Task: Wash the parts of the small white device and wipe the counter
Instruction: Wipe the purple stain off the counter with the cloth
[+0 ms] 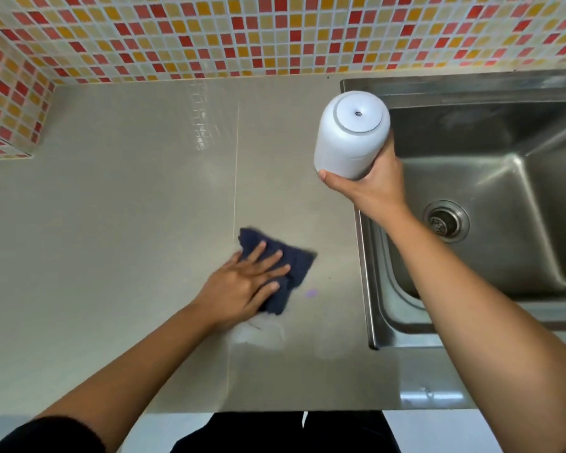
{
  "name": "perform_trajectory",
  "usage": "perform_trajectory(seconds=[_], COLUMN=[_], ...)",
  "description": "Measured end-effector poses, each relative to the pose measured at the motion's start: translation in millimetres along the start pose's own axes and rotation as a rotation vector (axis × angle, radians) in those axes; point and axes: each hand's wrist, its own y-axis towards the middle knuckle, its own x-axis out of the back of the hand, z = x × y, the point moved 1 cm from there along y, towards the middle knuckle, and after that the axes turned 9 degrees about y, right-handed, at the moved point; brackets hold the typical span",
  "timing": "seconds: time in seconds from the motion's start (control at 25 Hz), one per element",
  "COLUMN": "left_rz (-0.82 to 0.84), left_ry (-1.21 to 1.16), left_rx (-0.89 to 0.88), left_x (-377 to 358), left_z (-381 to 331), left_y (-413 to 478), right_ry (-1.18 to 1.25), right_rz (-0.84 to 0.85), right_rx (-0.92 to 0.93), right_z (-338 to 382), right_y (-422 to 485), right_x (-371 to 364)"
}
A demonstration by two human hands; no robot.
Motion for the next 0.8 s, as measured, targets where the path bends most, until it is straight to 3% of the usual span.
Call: perform_trajectory(seconds=[0.08, 0.16, 0.24, 0.32, 0.44, 0.56, 0.6, 0.68, 0.8], left_rz=[-0.018, -0.067, -0.049, -0.040, -0.031, 0.037, 0.043, 0.086, 0.052], left_ry=[-0.001, -0.030, -0.001, 0.019, 0.118, 0.120, 0.083, 0.039, 0.082], left_rx=[0.139, 0.021, -0.157, -0.166, 0.070, 0.493, 0.562, 0.507, 0.246], left_x=[-5.1, -16.4, -23.8, -21.2, -7.8, -1.0, 0.3, -1.2, -5.1], left_z=[-24.4, -71.7, -100.1, -84.4, -13.3, 35.0, 35.2, 17.4, -31.6], left_y=[39.3, 50.2, 6.0, -57.6, -100.9, -42.8, -8.7, 54.2, 73.0], right_ry=[-0.003, -0.007, -0.005, -0.001, 0.010, 0.022, 0.017, 0.017, 0.034], right_rz=[0.024, 0.024, 0.040, 0.055, 0.072, 0.084, 0.080, 0.072, 0.084], right_rx=[0.009, 0.008, 0.008, 0.020, 0.021, 0.023, 0.031, 0.045, 0.048], right_z=[2.7, 3.8, 5.0, 5.2, 2.8, 1.4, 3.1, 5.1, 8.7], right_y=[-1.1, -1.9, -2.4, -2.3, -2.0, 0.8, 2.6, 8.3, 18.2], right_x=[-1.9, -1.7, -2.7, -4.4, -10.8, -18.9, -21.5, -25.4, -32.1])
